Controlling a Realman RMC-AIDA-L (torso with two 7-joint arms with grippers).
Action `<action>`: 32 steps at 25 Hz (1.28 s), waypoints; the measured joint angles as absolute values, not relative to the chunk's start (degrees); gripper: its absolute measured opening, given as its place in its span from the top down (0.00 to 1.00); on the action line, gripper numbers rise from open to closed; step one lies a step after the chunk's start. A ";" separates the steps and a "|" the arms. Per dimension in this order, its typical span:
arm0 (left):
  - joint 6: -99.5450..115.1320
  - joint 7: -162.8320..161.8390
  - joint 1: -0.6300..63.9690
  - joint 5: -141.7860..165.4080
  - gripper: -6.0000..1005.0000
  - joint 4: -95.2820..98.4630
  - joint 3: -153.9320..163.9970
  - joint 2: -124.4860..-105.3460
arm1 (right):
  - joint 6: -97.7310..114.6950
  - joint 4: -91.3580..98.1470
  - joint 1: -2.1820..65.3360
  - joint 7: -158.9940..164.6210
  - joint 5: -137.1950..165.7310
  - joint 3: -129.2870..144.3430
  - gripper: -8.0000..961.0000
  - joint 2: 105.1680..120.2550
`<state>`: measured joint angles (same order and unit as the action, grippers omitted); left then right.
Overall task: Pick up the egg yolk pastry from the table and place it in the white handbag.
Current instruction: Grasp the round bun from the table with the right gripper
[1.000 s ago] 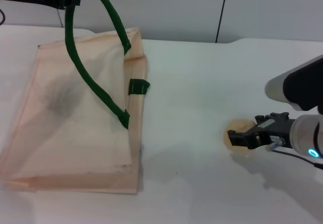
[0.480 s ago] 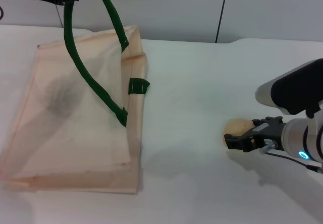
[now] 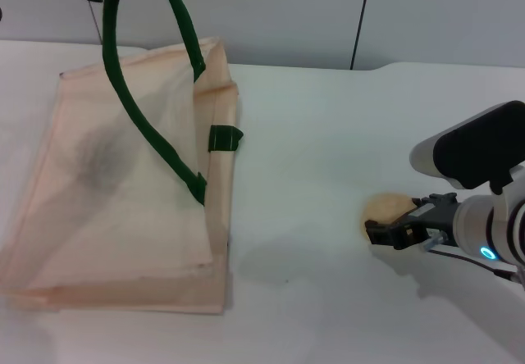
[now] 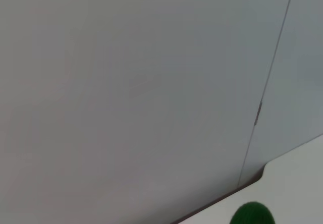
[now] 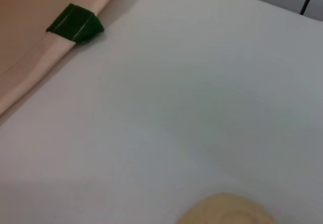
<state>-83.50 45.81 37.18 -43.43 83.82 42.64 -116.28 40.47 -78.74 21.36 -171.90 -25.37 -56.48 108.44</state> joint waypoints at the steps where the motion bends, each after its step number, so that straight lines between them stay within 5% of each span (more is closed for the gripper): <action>1: -83.65 45.81 37.18 -43.44 0.88 83.82 42.63 -116.28 | 40.50 -78.95 21.32 -171.90 -25.24 -56.46 0.16 108.45; 32: -83.85 46.12 36.93 -43.42 0.88 84.10 42.63 -116.28 | 42.74 -82.27 21.31 -171.83 -22.39 -58.47 0.29 108.51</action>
<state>-83.85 46.12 36.93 -43.42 84.10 42.63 -116.28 42.74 -82.27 21.31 -171.83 -22.39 -58.46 108.51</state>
